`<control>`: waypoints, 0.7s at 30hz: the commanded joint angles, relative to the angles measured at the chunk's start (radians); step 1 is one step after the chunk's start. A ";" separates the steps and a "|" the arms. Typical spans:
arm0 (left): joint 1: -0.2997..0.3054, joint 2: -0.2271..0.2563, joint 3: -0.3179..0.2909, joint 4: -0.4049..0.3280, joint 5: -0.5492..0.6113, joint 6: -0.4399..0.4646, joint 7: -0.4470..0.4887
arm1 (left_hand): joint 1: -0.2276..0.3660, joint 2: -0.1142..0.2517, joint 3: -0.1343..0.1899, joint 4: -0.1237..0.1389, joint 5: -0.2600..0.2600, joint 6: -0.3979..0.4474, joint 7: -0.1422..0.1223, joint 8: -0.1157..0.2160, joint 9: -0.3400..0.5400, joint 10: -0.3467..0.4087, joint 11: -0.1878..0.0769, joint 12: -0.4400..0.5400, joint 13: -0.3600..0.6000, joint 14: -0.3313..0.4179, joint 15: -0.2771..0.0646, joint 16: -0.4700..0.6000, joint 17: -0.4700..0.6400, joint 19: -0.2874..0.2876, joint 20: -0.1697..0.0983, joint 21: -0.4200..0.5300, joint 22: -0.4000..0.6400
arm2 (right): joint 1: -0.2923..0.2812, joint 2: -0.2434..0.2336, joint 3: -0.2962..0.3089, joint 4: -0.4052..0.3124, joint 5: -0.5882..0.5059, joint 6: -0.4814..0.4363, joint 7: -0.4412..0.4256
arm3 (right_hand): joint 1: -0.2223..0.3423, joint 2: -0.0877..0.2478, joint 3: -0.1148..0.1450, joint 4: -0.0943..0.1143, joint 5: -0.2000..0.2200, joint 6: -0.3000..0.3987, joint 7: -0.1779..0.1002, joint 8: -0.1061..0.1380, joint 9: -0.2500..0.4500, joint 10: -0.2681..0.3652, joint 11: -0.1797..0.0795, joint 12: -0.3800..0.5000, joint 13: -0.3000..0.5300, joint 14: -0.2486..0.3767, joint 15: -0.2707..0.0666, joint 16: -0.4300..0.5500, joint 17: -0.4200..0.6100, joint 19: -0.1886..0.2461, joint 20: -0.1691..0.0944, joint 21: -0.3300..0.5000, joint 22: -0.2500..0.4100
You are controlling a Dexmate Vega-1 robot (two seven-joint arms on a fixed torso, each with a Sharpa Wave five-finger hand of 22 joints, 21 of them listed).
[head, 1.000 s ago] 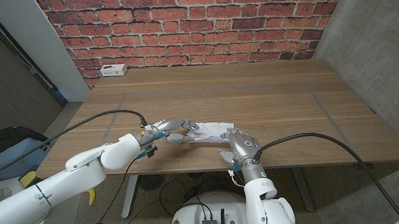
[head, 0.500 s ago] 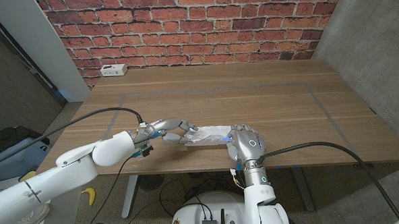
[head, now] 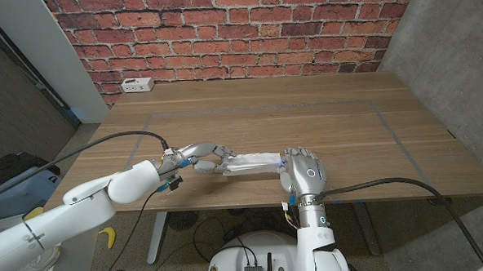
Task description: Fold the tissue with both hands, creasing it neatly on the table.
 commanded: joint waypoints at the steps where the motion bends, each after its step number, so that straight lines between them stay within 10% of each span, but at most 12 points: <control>1: 0.038 -0.020 -0.028 0.000 0.017 0.014 0.072 | -0.007 0.001 0.008 0.006 0.003 0.086 0.100 -0.006 0.047 0.012 0.001 0.006 0.004 0.018 -0.017 0.006 0.001 0.014 -0.002 0.009 0.004 | 0.063 -0.005 -0.007 0.039 0.067 0.051 -0.078 | 0.022 0.007 0.016 0.001 -0.006 0.005 0.014 0.010 0.011 0.006 0.014 0.005 0.005 0.008 -0.176 0.002 0.003 0.008 -0.003 0.010 0.002; 21: -0.073 -0.059 0.013 0.049 0.072 0.045 0.031 | -0.017 0.012 0.019 0.012 0.008 0.065 0.098 -0.012 0.068 0.019 0.004 0.004 0.006 0.051 -0.006 0.009 0.003 0.040 -0.011 0.030 0.009 | 0.236 0.001 -0.057 0.130 0.054 0.041 0.027 | 0.025 -0.003 0.032 0.011 -0.016 0.001 0.013 0.023 0.031 0.008 0.006 0.002 0.011 0.007 -0.172 -0.003 0.008 0.004 -0.001 0.010 0.002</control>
